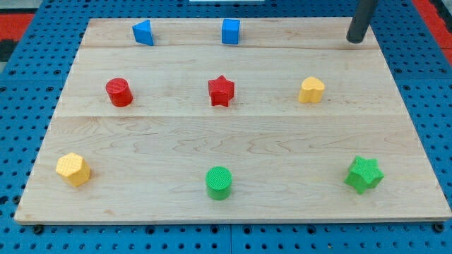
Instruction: Push the blue cube top right diagonal to the red circle
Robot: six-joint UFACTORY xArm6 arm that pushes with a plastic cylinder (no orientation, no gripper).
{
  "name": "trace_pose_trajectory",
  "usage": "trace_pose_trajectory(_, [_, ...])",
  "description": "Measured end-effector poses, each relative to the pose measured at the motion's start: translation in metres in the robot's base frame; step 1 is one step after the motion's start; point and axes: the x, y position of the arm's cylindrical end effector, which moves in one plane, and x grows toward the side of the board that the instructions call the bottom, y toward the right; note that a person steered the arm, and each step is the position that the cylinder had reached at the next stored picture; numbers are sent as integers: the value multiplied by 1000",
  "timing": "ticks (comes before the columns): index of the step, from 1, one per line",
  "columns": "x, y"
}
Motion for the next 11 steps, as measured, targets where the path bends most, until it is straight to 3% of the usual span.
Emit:
trace_pose_trajectory(2, [-24, 2])
trace_pose_trajectory(3, [-55, -10])
trace_pose_trajectory(4, [-49, -77])
trace_pose_trajectory(6, [-54, -156])
trace_pose_trajectory(8, [-45, -197])
trace_pose_trajectory(10, [-6, -296])
trace_pose_trajectory(11, [10, -318])
